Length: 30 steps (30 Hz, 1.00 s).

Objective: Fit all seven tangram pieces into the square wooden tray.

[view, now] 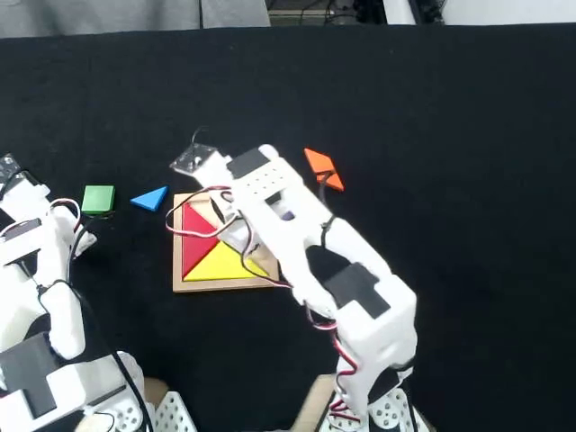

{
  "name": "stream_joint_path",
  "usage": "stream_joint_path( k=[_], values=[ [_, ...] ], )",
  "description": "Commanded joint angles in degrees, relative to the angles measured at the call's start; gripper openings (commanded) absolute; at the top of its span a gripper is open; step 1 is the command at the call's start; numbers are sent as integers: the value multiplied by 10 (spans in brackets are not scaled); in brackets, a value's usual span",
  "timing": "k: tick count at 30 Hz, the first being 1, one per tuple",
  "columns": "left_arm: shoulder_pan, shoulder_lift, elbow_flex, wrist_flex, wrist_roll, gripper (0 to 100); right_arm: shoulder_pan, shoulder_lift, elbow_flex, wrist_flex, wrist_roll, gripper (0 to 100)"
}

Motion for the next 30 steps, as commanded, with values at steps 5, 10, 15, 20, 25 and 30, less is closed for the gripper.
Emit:
stream_joint_path(
  k=[5,10,15,20,25,30],
  values=[
    [-2,-17,-9,-10,4,33,37,-49,-3,-6,-5,11],
    [-2,-17,-9,-10,4,33,101,-87,-22,-6,-7,11],
    [-7,-21,-10,-10,10,33,178,-219,-16,11,-7,11],
    [-7,-17,-22,-5,11,33,190,-319,124,-66,-6,11],
    [-7,-17,-20,-5,11,33,193,-324,273,-214,-30,11],
    [-5,-17,-10,-9,11,33,227,-325,297,-256,-48,12]
  ],
)
